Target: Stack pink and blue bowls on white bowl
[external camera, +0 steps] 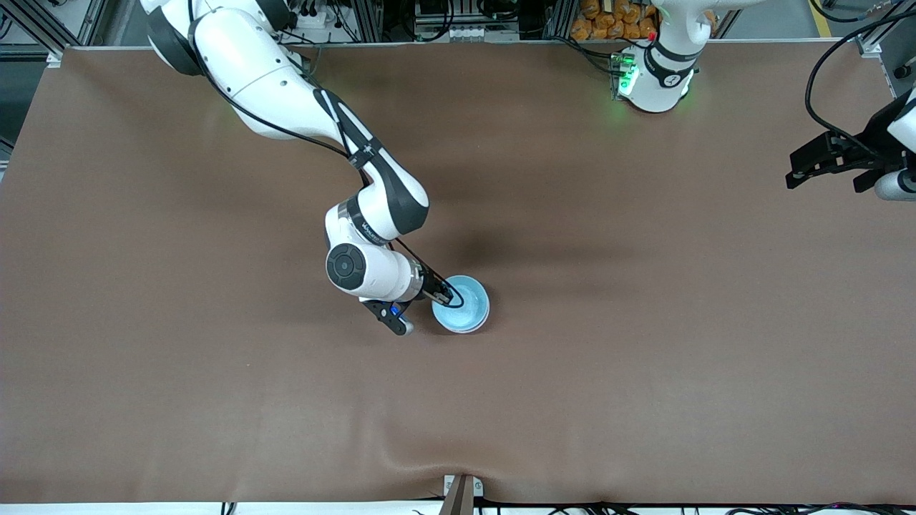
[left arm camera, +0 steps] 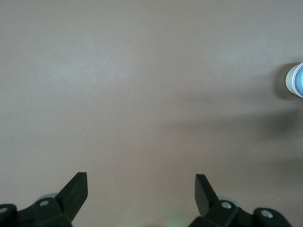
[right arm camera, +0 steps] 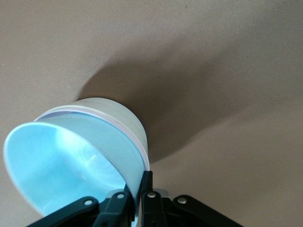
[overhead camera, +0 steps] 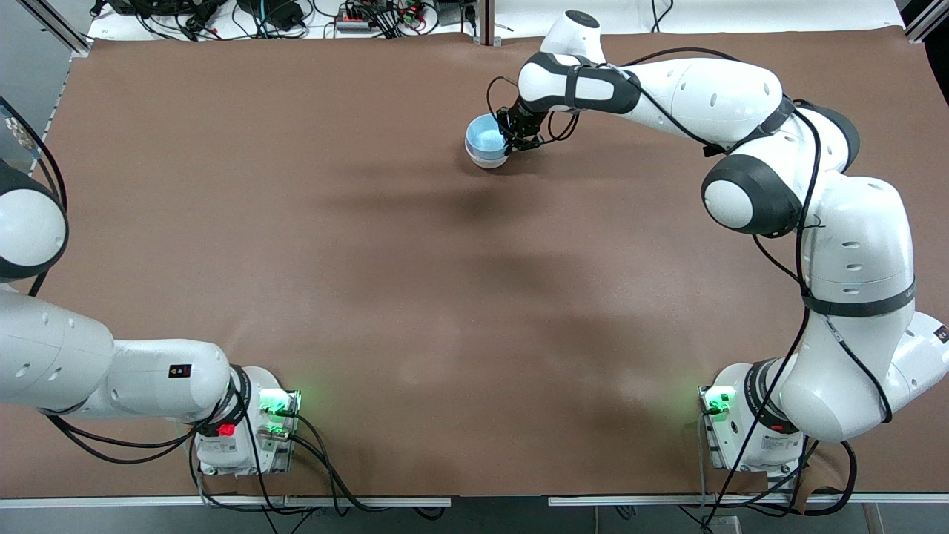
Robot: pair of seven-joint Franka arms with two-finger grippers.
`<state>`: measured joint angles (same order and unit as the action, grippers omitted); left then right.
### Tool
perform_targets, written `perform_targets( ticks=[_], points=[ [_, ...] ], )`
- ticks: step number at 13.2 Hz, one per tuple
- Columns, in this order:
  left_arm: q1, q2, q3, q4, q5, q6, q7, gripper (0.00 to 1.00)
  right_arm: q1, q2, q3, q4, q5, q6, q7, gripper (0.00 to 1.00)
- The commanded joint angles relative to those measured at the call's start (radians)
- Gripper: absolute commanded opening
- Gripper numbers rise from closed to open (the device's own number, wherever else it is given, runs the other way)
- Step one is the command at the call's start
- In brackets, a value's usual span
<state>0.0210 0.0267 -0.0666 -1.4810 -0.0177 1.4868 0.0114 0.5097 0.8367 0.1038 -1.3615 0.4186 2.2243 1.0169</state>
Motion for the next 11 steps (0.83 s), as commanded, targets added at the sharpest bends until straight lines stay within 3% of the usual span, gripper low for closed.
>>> perform_targets(
  ticks=[1,4,6,9,11],
  points=[
    [-0.003,-0.002,0.007,0.015,-0.001,-0.022,0.006,1.0,0.027,0.01,-0.009,0.029,0.022,-0.006,0.019,1.0],
    [0.022,-0.004,-0.004,0.011,0.002,-0.023,0.01,1.0,-0.017,-0.017,-0.01,0.032,0.025,-0.028,0.009,1.0],
    [0.023,-0.005,-0.006,0.011,0.001,-0.023,0.003,1.0,-0.113,-0.074,-0.01,0.035,0.017,-0.153,-0.035,1.0],
    [0.016,-0.004,-0.006,0.013,0.001,-0.025,-0.019,1.0,-0.27,-0.18,-0.019,0.025,0.002,-0.365,-0.294,1.0],
    [0.013,-0.005,-0.012,0.013,0.001,-0.025,-0.033,1.0,-0.357,-0.243,-0.023,-0.003,-0.073,-0.435,-0.4,1.0]
  ],
)
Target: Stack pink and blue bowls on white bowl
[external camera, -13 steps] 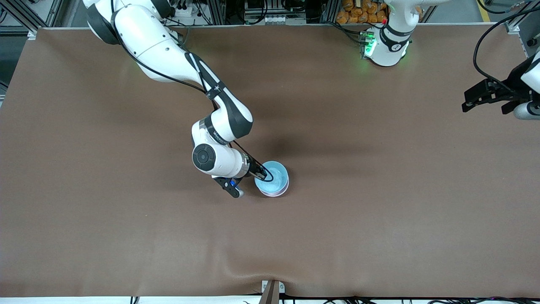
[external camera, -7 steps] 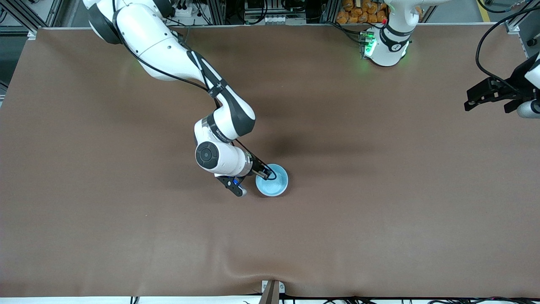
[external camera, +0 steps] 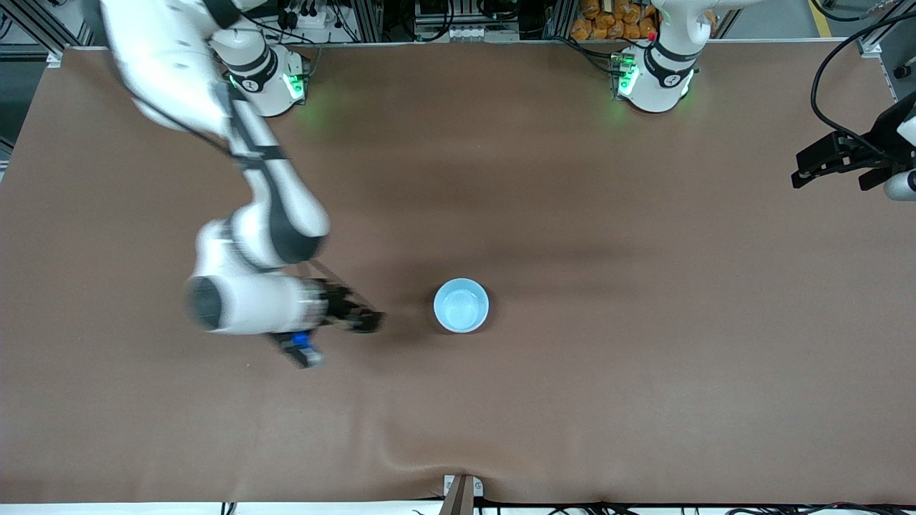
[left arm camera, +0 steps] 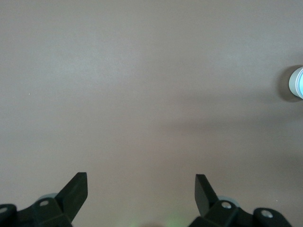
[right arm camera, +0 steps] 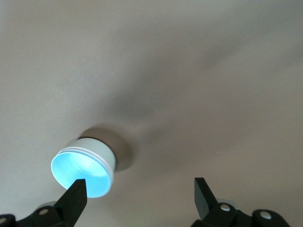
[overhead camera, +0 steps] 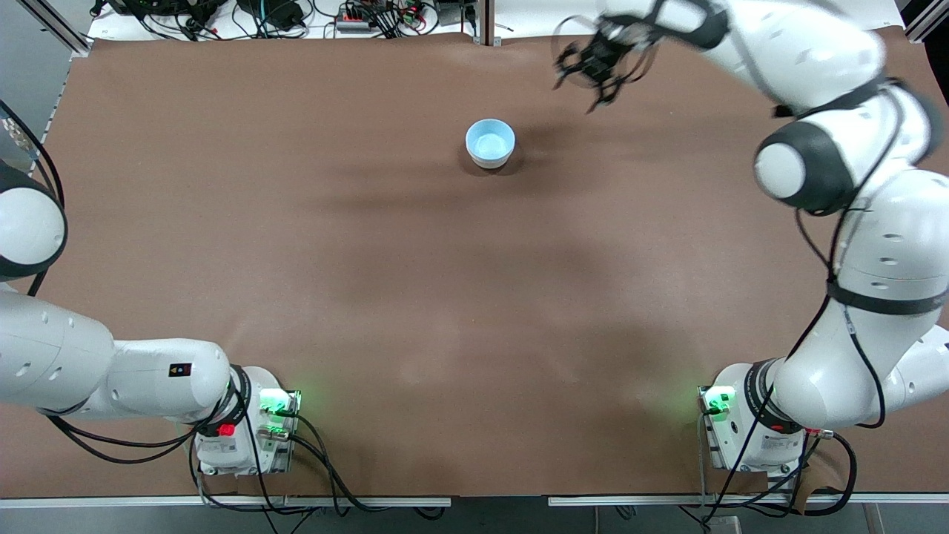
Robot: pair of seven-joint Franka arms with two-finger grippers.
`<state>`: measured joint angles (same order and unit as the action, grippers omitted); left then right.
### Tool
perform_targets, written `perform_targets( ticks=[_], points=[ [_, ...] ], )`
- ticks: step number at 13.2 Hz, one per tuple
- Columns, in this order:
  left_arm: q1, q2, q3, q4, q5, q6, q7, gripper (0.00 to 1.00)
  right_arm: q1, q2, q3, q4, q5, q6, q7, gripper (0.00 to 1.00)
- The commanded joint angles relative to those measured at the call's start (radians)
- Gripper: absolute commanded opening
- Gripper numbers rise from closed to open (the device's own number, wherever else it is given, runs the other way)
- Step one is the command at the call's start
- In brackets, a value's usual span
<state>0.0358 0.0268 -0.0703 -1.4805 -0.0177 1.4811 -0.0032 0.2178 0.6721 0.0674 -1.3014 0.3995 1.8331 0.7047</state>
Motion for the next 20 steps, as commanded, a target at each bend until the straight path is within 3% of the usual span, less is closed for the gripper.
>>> perform_targets(
  ticks=[1,3,5,7,9,11,13,15,20],
  points=[
    [-0.001,-0.007,-0.009,0.014,-0.001,-0.022,-0.017,1.0,-0.086,-0.123,0.014,-0.096,-0.12,-0.052,-0.132,1.0],
    [-0.002,-0.007,-0.013,0.022,-0.012,-0.035,-0.018,1.0,-0.116,-0.202,0.014,-0.163,-0.232,-0.051,-0.218,1.0],
    [-0.001,-0.007,-0.009,0.022,-0.007,-0.047,-0.017,1.0,-0.161,-0.313,0.014,-0.255,-0.252,-0.054,-0.328,1.0],
    [0.001,-0.004,-0.009,0.023,-0.001,-0.047,-0.009,1.0,-0.225,-0.432,0.014,-0.423,-0.255,-0.032,-0.44,1.0],
    [-0.002,-0.004,-0.009,0.022,-0.004,-0.047,-0.011,1.0,-0.27,-0.534,0.012,-0.493,-0.266,-0.046,-0.531,1.0],
    [-0.002,-0.004,-0.009,0.023,-0.004,-0.047,-0.011,1.0,-0.291,-0.588,0.017,-0.448,-0.344,-0.127,-0.664,1.0],
    [-0.002,-0.004,-0.009,0.023,-0.01,-0.048,-0.011,1.0,-0.295,-0.591,0.012,-0.302,-0.402,-0.263,-0.726,1.0],
    [-0.004,-0.004,-0.009,0.023,-0.01,-0.053,-0.017,1.0,-0.305,-0.589,0.008,-0.164,-0.407,-0.388,-0.754,1.0],
    [-0.005,-0.001,-0.009,0.022,-0.011,-0.053,-0.017,1.0,-0.284,-0.598,0.003,-0.148,-0.39,-0.449,-0.652,1.0]
  ],
)
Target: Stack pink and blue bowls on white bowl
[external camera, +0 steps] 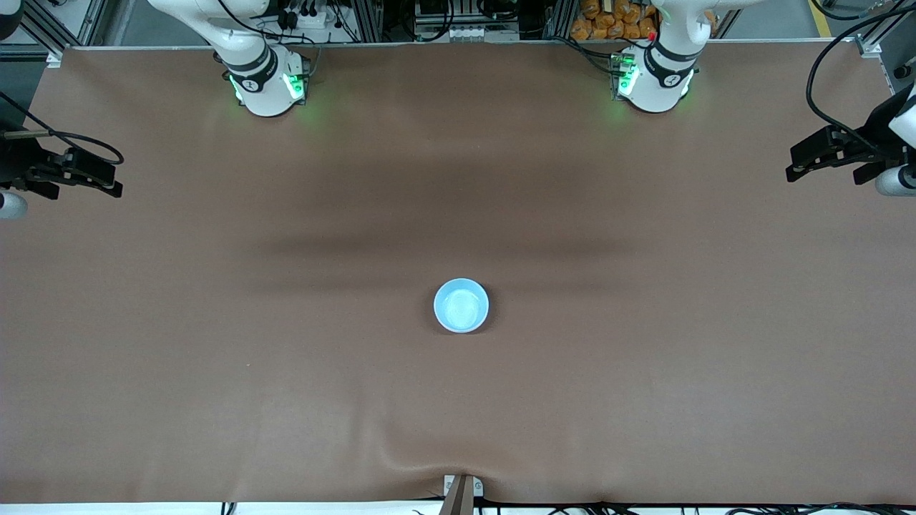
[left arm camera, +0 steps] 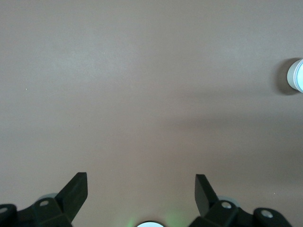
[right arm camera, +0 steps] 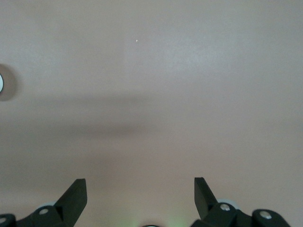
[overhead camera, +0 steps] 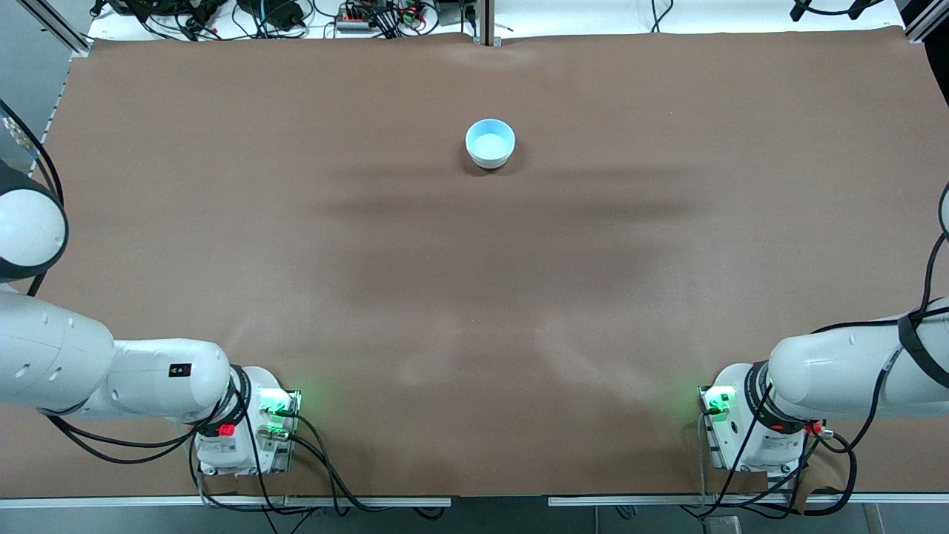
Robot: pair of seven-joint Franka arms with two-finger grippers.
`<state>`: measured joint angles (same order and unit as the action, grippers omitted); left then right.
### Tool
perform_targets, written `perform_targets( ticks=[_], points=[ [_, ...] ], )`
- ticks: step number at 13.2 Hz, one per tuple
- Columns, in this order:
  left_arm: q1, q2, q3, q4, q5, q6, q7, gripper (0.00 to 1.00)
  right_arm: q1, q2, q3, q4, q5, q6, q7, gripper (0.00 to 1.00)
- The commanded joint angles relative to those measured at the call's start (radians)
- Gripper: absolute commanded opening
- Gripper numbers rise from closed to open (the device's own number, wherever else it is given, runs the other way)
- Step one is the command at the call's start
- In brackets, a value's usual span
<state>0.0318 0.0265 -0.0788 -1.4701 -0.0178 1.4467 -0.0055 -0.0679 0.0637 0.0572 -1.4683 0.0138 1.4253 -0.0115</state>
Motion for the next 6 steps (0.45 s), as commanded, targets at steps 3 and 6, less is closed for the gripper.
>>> perform_targets(
  ticks=[3,6],
  points=[
    [-0.001,0.0,-0.001,0.011,-0.011,-0.019,-0.016,1.0,0.031,-0.019,0.012,0.009,-0.002,-0.042,0.128,1.0],
    [-0.001,0.0,-0.003,0.011,-0.011,-0.02,-0.016,1.0,0.031,-0.019,0.01,0.008,0.0,-0.039,0.127,1.0]
  ],
)
